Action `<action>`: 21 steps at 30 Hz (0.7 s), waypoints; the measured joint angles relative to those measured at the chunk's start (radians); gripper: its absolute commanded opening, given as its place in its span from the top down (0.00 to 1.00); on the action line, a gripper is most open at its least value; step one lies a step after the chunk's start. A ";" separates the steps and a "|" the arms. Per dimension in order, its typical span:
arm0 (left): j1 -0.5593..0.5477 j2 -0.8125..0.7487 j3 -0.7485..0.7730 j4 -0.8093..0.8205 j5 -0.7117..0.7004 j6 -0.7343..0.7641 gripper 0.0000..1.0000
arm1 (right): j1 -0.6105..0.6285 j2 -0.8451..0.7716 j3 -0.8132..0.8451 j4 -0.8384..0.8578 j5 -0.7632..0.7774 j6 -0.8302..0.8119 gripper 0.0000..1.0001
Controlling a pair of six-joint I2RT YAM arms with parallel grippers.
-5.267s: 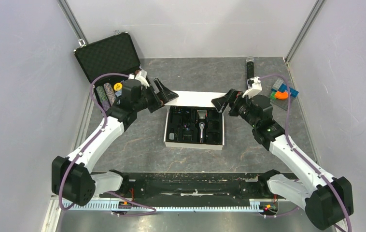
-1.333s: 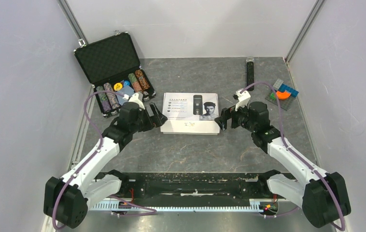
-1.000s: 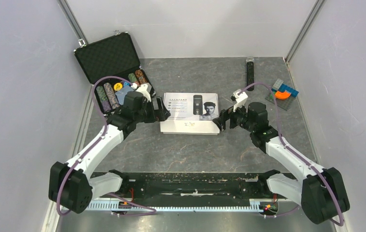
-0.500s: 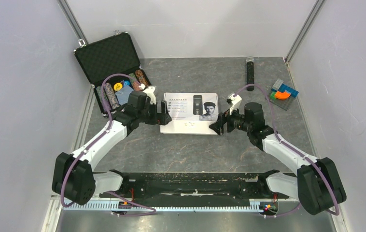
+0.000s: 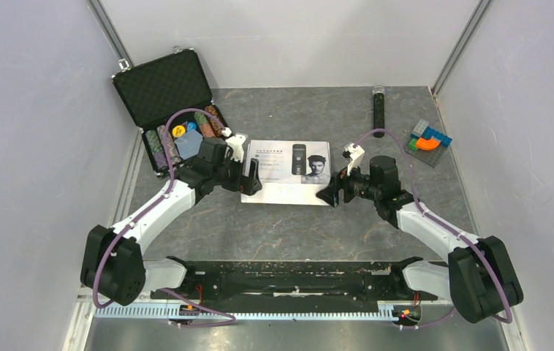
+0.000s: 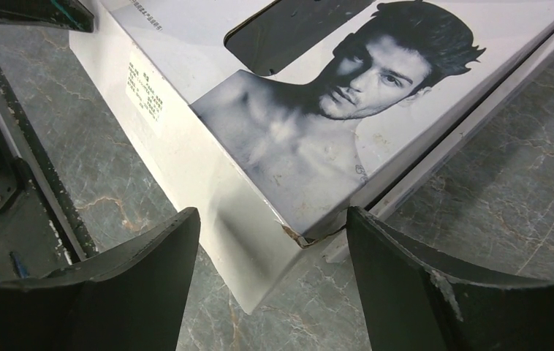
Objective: Sort the hair-cutting tools
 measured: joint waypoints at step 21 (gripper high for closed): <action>-0.008 0.000 0.090 -0.142 0.093 -0.142 0.04 | 0.000 -0.005 0.099 -0.200 -0.005 0.091 0.25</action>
